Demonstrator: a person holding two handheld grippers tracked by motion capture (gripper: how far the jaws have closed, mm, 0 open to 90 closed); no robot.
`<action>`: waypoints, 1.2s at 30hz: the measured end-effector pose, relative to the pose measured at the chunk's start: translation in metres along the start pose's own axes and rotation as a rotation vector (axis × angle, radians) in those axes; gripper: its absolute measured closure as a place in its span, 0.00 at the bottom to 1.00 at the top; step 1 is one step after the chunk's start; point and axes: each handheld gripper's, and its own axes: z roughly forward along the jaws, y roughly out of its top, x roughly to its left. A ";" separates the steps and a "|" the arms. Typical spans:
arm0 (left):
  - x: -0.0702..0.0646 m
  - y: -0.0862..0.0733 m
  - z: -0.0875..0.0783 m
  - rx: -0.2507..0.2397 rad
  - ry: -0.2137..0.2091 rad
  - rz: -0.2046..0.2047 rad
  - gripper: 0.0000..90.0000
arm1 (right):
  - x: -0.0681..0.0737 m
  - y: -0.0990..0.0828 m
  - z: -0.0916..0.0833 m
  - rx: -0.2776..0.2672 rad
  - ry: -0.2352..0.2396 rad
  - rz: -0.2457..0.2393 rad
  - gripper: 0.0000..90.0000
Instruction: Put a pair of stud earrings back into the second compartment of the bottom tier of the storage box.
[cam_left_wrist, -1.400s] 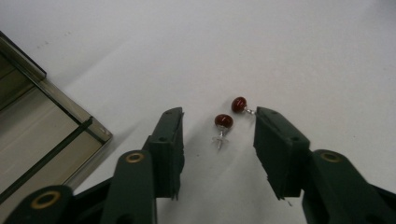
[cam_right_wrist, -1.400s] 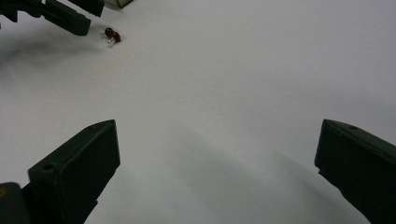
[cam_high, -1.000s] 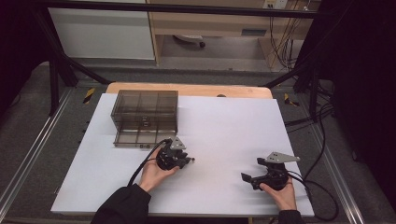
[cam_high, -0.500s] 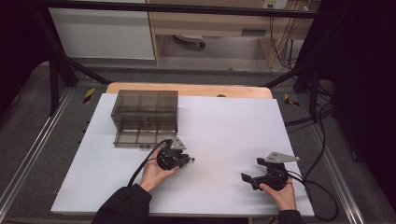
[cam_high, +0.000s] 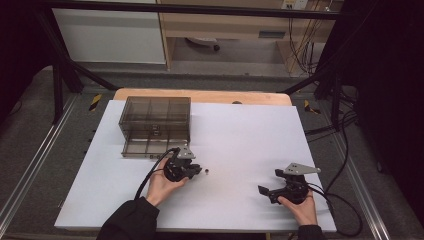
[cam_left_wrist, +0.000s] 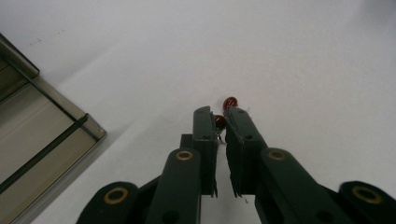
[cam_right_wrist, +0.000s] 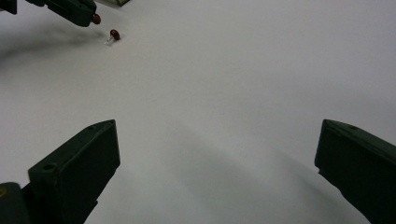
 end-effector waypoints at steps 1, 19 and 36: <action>0.000 -0.001 -0.002 -0.002 0.000 -0.003 0.91 | 0.000 0.000 0.000 -0.001 -0.001 -0.002 0.01; 0.007 -0.012 -0.040 -0.010 0.024 -0.010 0.91 | 0.000 0.000 0.000 0.000 -0.003 -0.001 0.01; 0.031 -0.018 -0.069 -0.010 0.067 -0.038 0.91 | 0.000 0.000 0.000 0.000 -0.004 0.000 0.01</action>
